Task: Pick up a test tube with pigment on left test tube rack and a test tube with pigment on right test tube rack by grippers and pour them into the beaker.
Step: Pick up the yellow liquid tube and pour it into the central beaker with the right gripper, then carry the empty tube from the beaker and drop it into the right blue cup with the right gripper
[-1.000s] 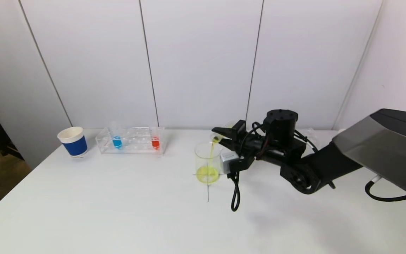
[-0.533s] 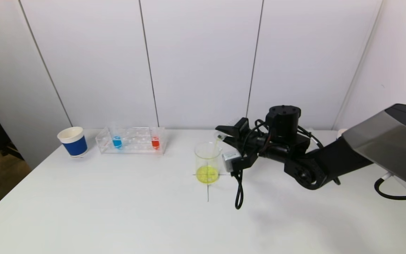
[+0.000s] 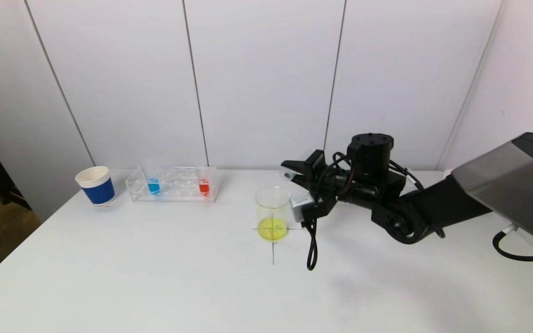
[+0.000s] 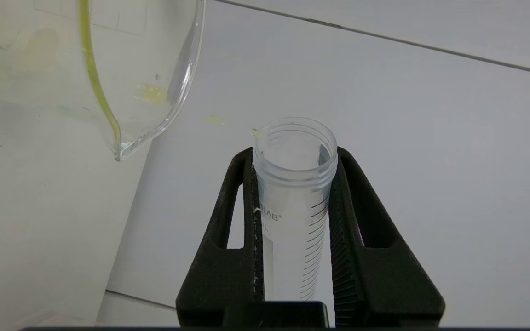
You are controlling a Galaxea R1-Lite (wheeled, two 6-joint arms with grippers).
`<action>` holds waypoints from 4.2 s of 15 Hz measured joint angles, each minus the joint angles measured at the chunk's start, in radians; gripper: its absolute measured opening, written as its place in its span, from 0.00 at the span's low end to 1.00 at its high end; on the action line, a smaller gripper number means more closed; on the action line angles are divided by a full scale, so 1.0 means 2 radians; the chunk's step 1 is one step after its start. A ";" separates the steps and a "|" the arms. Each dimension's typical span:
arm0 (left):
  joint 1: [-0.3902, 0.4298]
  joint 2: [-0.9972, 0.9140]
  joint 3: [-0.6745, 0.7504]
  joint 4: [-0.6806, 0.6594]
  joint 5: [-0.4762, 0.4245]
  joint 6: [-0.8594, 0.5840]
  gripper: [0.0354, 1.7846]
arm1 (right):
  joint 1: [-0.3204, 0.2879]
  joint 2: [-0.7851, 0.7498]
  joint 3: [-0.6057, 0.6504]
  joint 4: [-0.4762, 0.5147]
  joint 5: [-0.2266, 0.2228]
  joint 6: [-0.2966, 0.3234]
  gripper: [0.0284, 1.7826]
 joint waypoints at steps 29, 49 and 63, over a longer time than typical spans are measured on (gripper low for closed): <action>0.000 0.000 0.000 0.000 0.000 0.000 0.99 | 0.015 -0.015 -0.027 0.047 -0.002 0.055 0.25; 0.000 0.000 0.000 0.000 0.000 0.000 0.99 | 0.012 -0.138 -0.108 0.128 -0.231 0.692 0.25; 0.000 0.000 0.000 0.000 0.000 0.000 0.99 | -0.132 -0.210 -0.147 0.286 -0.234 0.851 0.25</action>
